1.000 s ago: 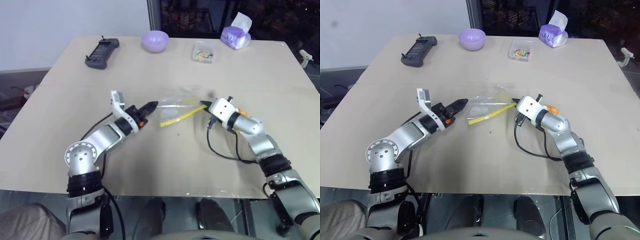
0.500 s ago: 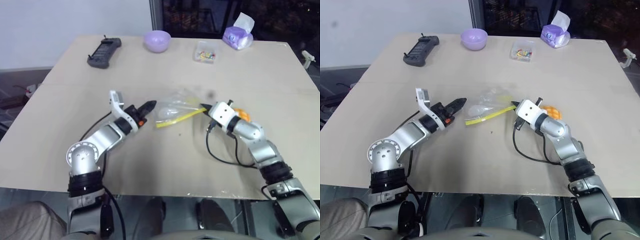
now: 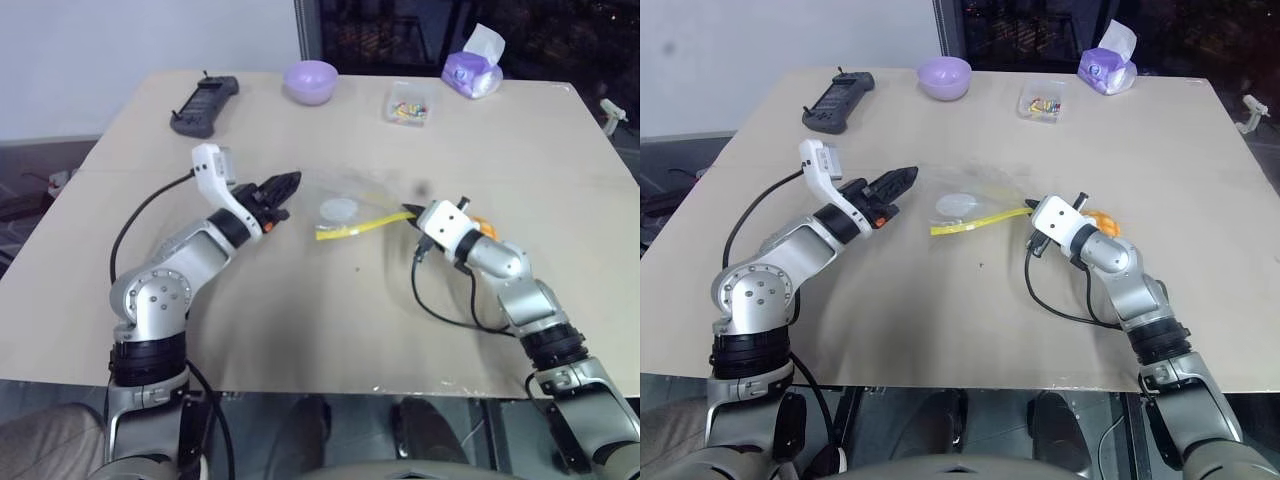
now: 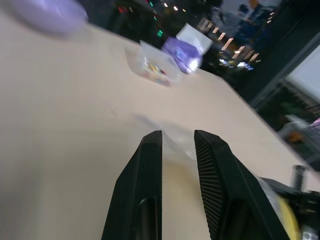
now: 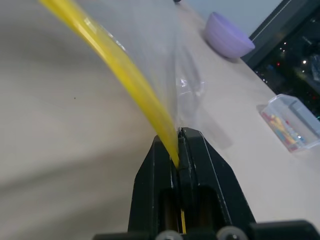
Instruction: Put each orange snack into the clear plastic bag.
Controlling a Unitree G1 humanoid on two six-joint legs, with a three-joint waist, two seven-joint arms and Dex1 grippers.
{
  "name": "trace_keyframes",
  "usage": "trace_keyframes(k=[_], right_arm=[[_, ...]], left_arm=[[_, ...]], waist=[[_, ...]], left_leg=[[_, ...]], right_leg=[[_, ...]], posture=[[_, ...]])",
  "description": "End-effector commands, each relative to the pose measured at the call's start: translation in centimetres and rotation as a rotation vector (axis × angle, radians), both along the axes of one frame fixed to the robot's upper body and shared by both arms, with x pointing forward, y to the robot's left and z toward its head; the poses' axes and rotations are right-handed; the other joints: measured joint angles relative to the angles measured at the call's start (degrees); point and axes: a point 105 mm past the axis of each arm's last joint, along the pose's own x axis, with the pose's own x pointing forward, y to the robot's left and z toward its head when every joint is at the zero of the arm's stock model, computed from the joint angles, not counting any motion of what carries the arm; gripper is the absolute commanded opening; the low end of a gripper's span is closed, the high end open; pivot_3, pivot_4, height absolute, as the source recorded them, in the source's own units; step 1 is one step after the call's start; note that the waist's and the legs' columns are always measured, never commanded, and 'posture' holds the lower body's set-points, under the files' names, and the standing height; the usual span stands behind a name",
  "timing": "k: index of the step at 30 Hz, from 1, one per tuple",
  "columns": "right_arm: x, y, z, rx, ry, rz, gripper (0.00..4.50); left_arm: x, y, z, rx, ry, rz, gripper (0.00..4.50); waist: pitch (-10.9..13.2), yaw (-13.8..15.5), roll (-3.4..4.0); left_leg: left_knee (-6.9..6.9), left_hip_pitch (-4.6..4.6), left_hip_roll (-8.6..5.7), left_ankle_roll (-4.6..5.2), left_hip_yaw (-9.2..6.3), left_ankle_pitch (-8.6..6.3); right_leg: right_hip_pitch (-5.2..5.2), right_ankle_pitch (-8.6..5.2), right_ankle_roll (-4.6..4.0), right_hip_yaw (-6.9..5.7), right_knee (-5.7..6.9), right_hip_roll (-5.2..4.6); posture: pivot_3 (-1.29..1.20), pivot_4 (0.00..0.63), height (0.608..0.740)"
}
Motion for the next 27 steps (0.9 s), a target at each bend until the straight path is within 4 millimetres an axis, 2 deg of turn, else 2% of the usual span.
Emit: trace_keyframes(k=[1, 3, 6, 9, 10, 14, 19, 27], right_arm=[[0.8, 0.6, 1.5, 0.008, -0.046, -0.014, 0.0], [1.4, 0.8, 1.5, 0.003, -0.041, -0.034, 0.0], [2.2, 1.0, 1.4, -0.001, -0.031, -0.062, 0.0], [3.4, 0.9, 1.8, 0.016, -0.017, -0.119, 0.0], [3.8, 1.1, 1.8, 0.019, -0.01, -0.134, 0.0], [5.5, 1.1, 2.4, 0.017, -0.015, -0.211, 0.0], [6.0, 2.0, 3.2, 0.043, -0.018, -0.218, 0.0], [5.9, 2.5, 3.2, 0.051, -0.015, -0.208, 0.0]], left_arm=[[-0.8, -0.7, 2.3, 0.286, -0.233, 0.034, 1.07], [-1.3, -1.7, 2.6, 0.563, -0.396, 0.032, 1.07], [-1.7, -2.6, 2.4, 0.811, -0.561, 0.013, 1.07], [-1.7, -2.9, 2.9, 0.816, -0.63, 0.061, 1.07], [-1.7, -3.1, 2.5, 0.834, -0.639, 0.046, 1.07], [-2.7, -5.2, -0.9, 0.938, -0.625, -0.132, 1.07], [-3.0, -5.5, -3.9, 1.076, -0.613, -0.18, 1.07], [-2.1, -4.8, -4.4, 1.113, -0.649, -0.072, 1.07]], waist=[[0.01, -0.05, 0.01], [0.02, -0.04, 0.01], [0.02, 0.01, 0.02], [0.02, 0.0, 0.03], [0.02, -0.02, 0.03], [0.03, -0.26, 0.03], [0.02, -0.29, 0.04], [0.02, -0.17, 0.05]], left_leg=[[-0.03, 0.01, 0.0, 0.0, 0.02, 0.0], [-0.05, 0.0, 0.0, 0.0, 0.05, 0.0], [-0.16, 0.06, -0.01, 0.0, 0.13, 0.0], [-0.26, 0.04, 0.0, 0.0, 0.17, 0.0], [-0.26, 0.02, 0.01, 0.0, 0.17, 0.0], [-0.3, -0.13, 0.02, 0.0, 0.35, 0.0], [-0.21, -0.76, 0.04, 0.0, 0.3, 0.01], [-0.2, -0.8, 0.01, 0.01, 0.27, 0.01]], right_leg=[[-0.01, 0.0, 0.0, 0.02, 0.0, 0.01], [-0.03, 0.0, 0.0, 0.05, -0.01, 0.01], [-0.05, 0.0, -0.01, 0.11, -0.04, 0.0], [-0.14, -0.01, -0.01, 0.15, -0.03, 0.0], [-0.17, -0.01, -0.01, 0.15, -0.03, 0.0], [-0.47, 0.0, -0.01, 0.33, 0.09, 0.02], [-1.1, 0.0, -0.01, 0.29, 0.19, 0.04], [-1.08, 0.0, -0.01, 0.25, 0.16, 0.01]], posture=[[0.0, 0.15, 0.74], [0.0, 0.15, 0.74], [0.0, 0.15, 0.74], [0.0, 0.15, 0.74], [0.0, 0.15, 0.74], [0.0, 0.15, 0.74], [0.0, 0.15, 0.74], [0.0, 0.15, 0.74]])
